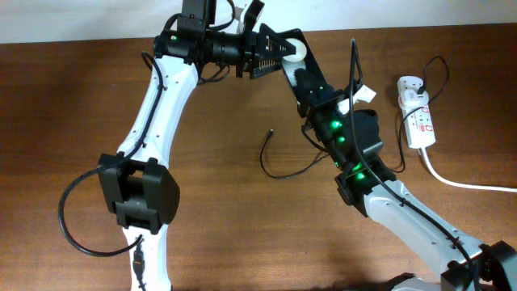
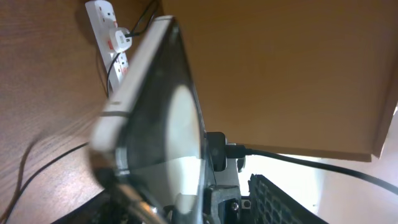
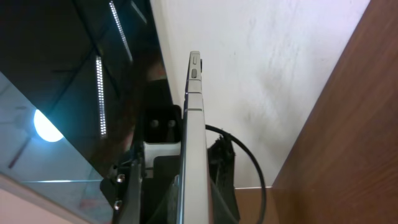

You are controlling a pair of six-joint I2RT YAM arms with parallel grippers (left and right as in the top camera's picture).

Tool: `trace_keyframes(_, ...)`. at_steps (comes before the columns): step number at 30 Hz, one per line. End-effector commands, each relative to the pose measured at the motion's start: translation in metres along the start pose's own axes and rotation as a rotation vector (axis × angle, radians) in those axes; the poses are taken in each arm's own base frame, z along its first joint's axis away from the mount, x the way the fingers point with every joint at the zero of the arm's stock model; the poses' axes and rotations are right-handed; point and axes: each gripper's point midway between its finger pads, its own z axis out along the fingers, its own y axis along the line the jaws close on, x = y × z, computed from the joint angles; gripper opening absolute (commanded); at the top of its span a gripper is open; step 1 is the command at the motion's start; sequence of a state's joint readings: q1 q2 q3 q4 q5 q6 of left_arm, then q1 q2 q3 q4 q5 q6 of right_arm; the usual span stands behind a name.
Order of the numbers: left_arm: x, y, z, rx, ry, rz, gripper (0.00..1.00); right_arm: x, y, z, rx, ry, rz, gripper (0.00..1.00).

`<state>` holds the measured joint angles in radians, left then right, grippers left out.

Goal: Plug charger to phone and switch on socket

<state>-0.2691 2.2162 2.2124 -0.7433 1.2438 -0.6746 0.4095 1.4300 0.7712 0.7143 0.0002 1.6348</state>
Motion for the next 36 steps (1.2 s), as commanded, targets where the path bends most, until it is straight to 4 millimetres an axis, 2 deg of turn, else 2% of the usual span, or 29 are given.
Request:
trace_keyframes(1, 0.005, -0.010, 0.007, 0.007, 0.015, -0.050, 0.54, 0.005, 0.026, 0.002, -0.068, 0.006, 0.007, 0.04)
trace_keyframes(3, 0.010, -0.012, 0.019, 0.000, 0.029, -0.056, 0.50, 0.005, 0.026, 0.002, -0.068, 0.006, 0.007, 0.04)
trace_keyframes(8, 0.011, -0.012, 0.025, -0.014, 0.026, -0.130, 0.41, 0.012, 0.022, 0.003, -0.061, 0.008, 0.009, 0.04)
trace_keyframes(10, 0.008, -0.008, 0.025, -0.034, 0.005, -0.175, 0.31, 0.012, 0.019, 0.004, -0.055, 0.006, 0.009, 0.04)
trace_keyframes(13, 0.000, -0.004, 0.025, -0.063, -0.039, -0.210, 0.28, 0.021, 0.018, 0.004, -0.051, 0.023, 0.010, 0.04)
trace_keyframes(16, -0.008, -0.003, 0.024, -0.071, -0.074, -0.236, 0.23, 0.021, 0.018, 0.004, -0.050, 0.024, 0.010, 0.04)
trace_keyframes(18, -0.011, -0.004, 0.024, -0.070, -0.086, -0.226, 0.12, 0.021, 0.018, 0.004, -0.050, 0.024, 0.010, 0.04)
trace_keyframes(24, -0.013, -0.002, 0.024, -0.077, -0.100, -0.278, 0.00, 0.021, 0.018, 0.004, -0.050, 0.024, 0.010, 0.05)
trace_keyframes(25, -0.013, -0.002, 0.024, -0.077, -0.100, -0.278, 0.00, 0.021, 0.018, 0.004, -0.050, 0.024, 0.010, 0.11)
trace_keyframes(30, -0.013, -0.002, 0.024, -0.077, -0.100, -0.278, 0.00, 0.021, 0.018, 0.004, -0.050, 0.024, 0.010, 0.15)
trace_keyframes(34, -0.016, 0.000, 0.018, -0.077, -0.112, -0.280, 0.00, 0.021, 0.018, 0.004, -0.050, 0.023, 0.010, 0.23)
trace_keyframes(36, -0.017, 0.000, 0.016, -0.081, -0.114, -0.231, 0.00, 0.020, 0.018, 0.004, -0.050, 0.023, 0.010, 0.40)
